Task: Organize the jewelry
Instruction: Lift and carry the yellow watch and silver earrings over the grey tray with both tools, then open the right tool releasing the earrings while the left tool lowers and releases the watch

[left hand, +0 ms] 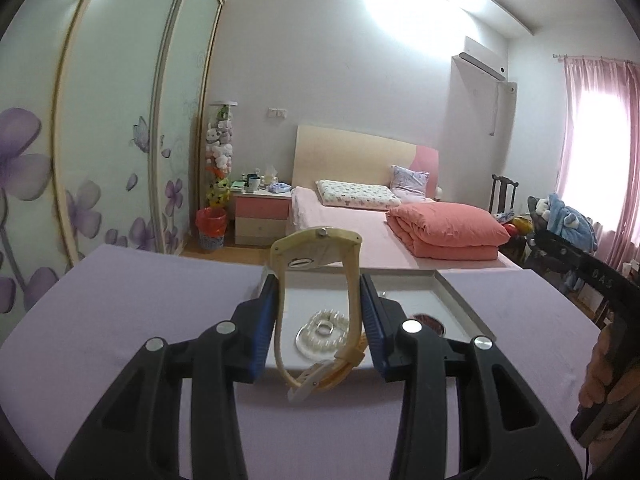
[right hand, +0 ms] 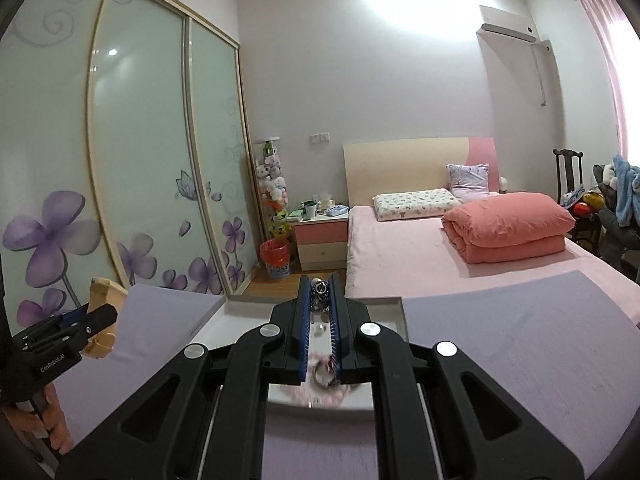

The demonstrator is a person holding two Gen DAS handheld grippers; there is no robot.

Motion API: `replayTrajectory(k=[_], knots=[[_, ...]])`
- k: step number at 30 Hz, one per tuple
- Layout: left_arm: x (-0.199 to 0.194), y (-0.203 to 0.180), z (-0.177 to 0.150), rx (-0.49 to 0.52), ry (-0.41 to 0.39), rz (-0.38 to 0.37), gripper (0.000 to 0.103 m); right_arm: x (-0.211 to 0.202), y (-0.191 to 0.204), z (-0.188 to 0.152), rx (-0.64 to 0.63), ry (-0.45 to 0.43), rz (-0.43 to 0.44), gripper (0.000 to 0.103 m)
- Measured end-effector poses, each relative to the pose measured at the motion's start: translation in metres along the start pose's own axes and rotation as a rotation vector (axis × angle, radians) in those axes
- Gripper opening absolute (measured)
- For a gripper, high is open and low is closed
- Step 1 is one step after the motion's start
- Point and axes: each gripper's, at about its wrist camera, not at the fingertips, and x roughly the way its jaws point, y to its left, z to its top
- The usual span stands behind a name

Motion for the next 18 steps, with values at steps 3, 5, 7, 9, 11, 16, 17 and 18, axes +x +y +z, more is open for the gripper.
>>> replayTrajectory(k=[3, 5, 7, 9, 11, 16, 17, 18], knots=[[0.026, -0.003, 0.006, -0.003, 0.008, 0.003, 0.040, 0.022, 0.002, 0.001, -0.015, 0.008, 0.003, 0.010], [0.041, -0.006, 0.008, 0.002, 0.010, 0.002, 0.040, 0.036, 0.003, -0.001, -0.024, 0.014, 0.007, 0.010], [0.053, -0.008, 0.011, 0.006, 0.010, -0.006, 0.040, 0.048, 0.004, -0.006, -0.030, 0.024, 0.009, 0.010], [0.063, -0.010, 0.012, 0.016, 0.011, -0.006, 0.040, 0.057, 0.003, -0.010, -0.026, 0.035, 0.014, 0.010], [0.072, -0.013, 0.011, 0.025, 0.012, -0.007, 0.040, 0.066, 0.002, -0.015, -0.020, 0.048, 0.014, 0.010], [0.091, -0.015, 0.005, 0.017, 0.016, -0.025, 0.040, 0.082, -0.001, -0.028, -0.001, 0.079, 0.015, 0.010], [0.095, -0.014, 0.002, 0.013, 0.021, -0.029, 0.040, 0.085, -0.001, -0.030, 0.001, 0.086, 0.014, 0.010], [0.099, -0.015, -0.001, 0.012, 0.029, -0.031, 0.040, 0.089, -0.002, -0.033, 0.003, 0.094, 0.014, 0.010]])
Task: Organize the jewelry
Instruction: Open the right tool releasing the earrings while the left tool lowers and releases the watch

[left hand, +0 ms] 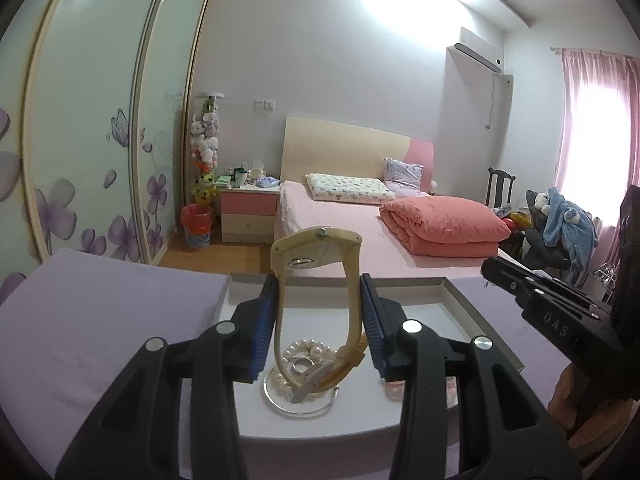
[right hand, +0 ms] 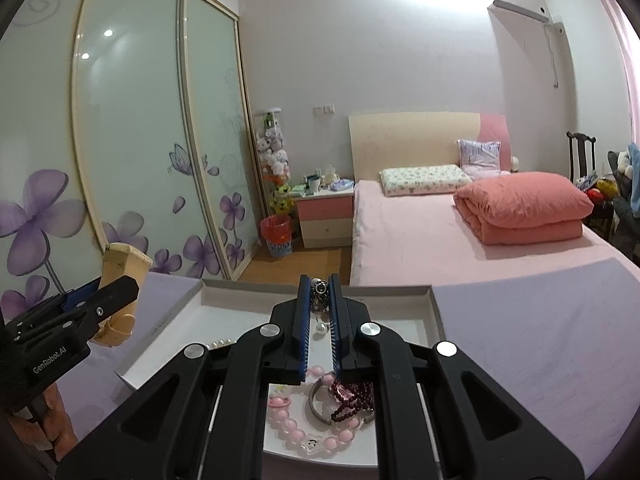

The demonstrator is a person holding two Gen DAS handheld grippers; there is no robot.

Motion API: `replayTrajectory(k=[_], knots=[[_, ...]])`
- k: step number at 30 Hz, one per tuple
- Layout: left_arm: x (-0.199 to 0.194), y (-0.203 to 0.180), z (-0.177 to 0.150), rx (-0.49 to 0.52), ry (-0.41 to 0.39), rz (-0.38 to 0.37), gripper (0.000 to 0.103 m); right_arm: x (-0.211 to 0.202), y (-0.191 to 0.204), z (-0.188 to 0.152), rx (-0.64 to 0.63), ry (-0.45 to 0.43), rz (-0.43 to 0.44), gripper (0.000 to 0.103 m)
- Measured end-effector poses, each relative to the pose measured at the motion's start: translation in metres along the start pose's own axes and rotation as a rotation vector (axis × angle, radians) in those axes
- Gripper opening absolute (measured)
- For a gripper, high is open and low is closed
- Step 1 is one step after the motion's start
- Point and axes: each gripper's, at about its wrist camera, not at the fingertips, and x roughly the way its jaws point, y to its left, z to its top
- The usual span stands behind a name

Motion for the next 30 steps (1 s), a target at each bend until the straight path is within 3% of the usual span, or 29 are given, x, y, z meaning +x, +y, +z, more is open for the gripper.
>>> replayTrajectory(k=[4, 6, 8, 9, 25, 27, 29, 30], knots=[[0.015, -0.002, -0.009, 0.006, 0.029, -0.001, 0.040, 0.012, 0.000, -0.005, 0.012, 0.030, 0.008, 0.012], [0.020, -0.002, -0.014, 0.008, 0.043, -0.005, 0.040, 0.016, -0.001, -0.008, 0.016, 0.047, 0.012, 0.018], [0.023, -0.001, -0.016, 0.011, 0.047, -0.005, 0.040, 0.016, -0.003, -0.008, 0.019, 0.049, 0.009, 0.039], [0.024, 0.000, -0.016, 0.011, 0.048, -0.006, 0.040, 0.014, -0.004, -0.008, 0.026, 0.041, 0.006, 0.041], [0.035, 0.000, -0.024, 0.015, 0.069, -0.014, 0.041, 0.012, -0.003, -0.007, 0.026, 0.033, 0.007, 0.042], [0.035, -0.001, -0.025, 0.016, 0.068, -0.012, 0.046, 0.013, -0.003, -0.008, 0.025, 0.040, 0.009, 0.042], [0.036, 0.001, -0.024, 0.007, 0.068, -0.011, 0.066, 0.015, -0.001, -0.010, 0.019, 0.049, 0.010, 0.042], [0.034, 0.002, -0.024, 0.003, 0.050, -0.009, 0.069, 0.015, 0.000, -0.010, 0.016, 0.051, 0.011, 0.042]])
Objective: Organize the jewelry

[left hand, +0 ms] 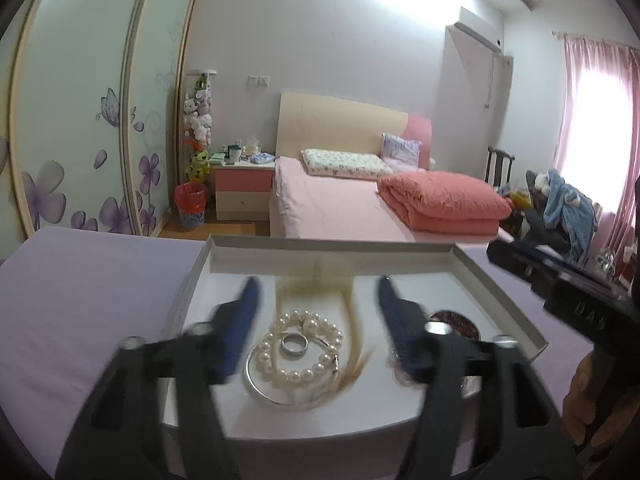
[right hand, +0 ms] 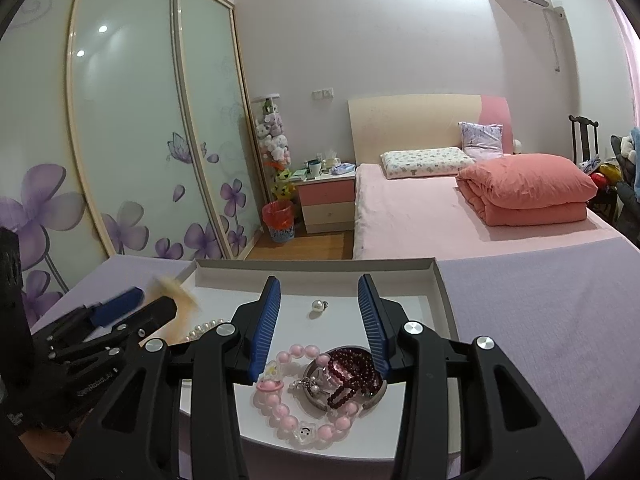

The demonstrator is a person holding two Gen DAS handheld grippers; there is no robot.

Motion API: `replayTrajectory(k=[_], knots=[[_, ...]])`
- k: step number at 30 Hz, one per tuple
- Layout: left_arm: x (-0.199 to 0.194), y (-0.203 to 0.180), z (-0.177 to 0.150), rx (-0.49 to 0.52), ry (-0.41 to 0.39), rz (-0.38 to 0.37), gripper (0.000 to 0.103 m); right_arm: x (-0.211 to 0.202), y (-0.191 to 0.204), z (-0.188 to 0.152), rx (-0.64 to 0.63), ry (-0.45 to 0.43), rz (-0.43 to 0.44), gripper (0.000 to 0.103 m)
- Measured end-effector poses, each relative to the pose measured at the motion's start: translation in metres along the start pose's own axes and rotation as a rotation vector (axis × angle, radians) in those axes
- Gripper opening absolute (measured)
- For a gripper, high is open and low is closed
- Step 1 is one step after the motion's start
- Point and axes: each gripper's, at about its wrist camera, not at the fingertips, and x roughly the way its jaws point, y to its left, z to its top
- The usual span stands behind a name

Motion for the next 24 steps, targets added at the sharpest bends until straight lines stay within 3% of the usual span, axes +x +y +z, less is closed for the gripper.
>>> replayTrajectory(k=[18, 24], knots=[[-0.003, 0.011, -0.002, -0.034, -0.018, 0.024, 0.072, 0.002, -0.001, -0.002, -0.003, 0.003, -0.011, 0.048], [-0.017, 0.016, 0.003, -0.047, -0.017, 0.048, 0.072, -0.016, -0.002, 0.003, -0.002, -0.023, -0.034, 0.060]])
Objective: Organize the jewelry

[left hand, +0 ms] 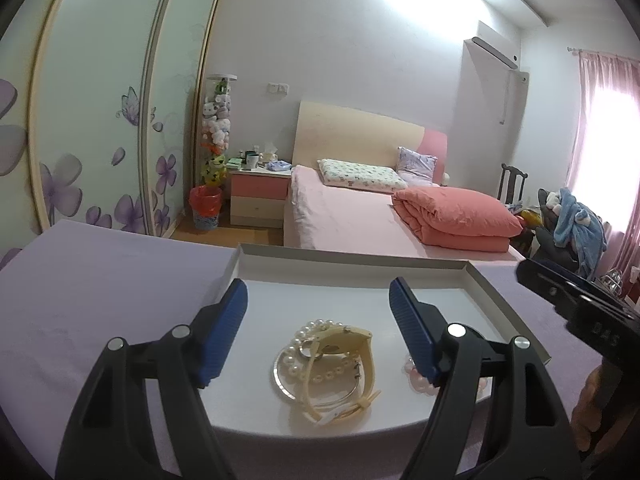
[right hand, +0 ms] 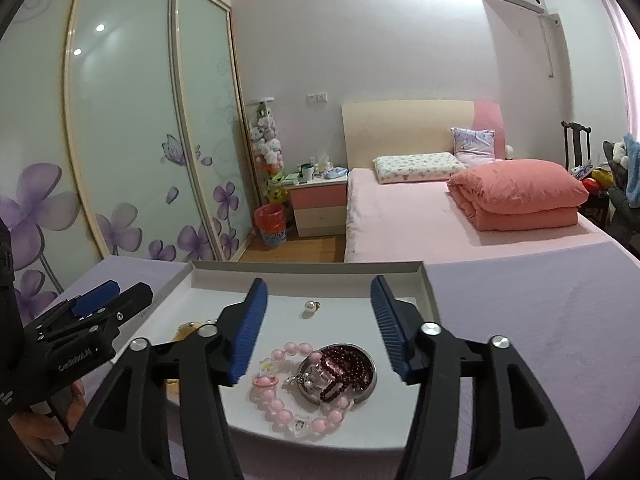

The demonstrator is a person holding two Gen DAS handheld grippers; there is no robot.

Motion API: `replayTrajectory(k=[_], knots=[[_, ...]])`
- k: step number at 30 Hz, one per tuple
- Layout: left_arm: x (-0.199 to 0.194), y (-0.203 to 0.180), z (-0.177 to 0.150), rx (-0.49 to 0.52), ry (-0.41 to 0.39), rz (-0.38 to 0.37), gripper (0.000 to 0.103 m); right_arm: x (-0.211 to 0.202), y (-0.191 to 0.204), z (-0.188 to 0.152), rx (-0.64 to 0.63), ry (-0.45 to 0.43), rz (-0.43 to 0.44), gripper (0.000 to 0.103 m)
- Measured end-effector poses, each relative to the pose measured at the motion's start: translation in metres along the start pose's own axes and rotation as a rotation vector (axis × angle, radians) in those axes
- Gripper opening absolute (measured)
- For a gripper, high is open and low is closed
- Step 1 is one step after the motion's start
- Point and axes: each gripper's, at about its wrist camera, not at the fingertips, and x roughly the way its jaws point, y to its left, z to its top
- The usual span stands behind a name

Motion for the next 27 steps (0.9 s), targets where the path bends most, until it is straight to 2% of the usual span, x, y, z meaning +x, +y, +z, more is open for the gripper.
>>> replayTrajectory(k=[3, 8, 9, 13, 18, 23, 27], knots=[[-0.021, 0.007, 0.000, -0.019, -0.009, 0.003, 0.077, -0.021, 0.001, -0.001, 0.002, -0.019, -0.004, 0.070], [-0.076, 0.016, -0.011, -0.011, -0.048, 0.017, 0.089, -0.059, 0.006, -0.009, 0.002, -0.028, -0.007, 0.100], [-0.086, 0.017, -0.013, -0.011, -0.054, 0.015, 0.091, -0.070, 0.008, -0.013, 0.001, -0.033, -0.009, 0.101], [-0.134, 0.022, -0.028, -0.001, -0.085, 0.000, 0.099, -0.101, 0.019, -0.028, -0.008, -0.033, -0.035, 0.101], [-0.185, 0.018, -0.054, 0.026, -0.117, -0.006, 0.099, -0.133, 0.037, -0.050, -0.046, -0.035, -0.074, 0.101], [-0.216, 0.009, -0.075, 0.068, -0.131, 0.028, 0.099, -0.154, 0.046, -0.068, -0.055, -0.042, -0.078, 0.101], [-0.229, 0.003, -0.087, 0.065, -0.108, 0.038, 0.099, -0.164, 0.049, -0.078, -0.045, -0.044, -0.086, 0.101]])
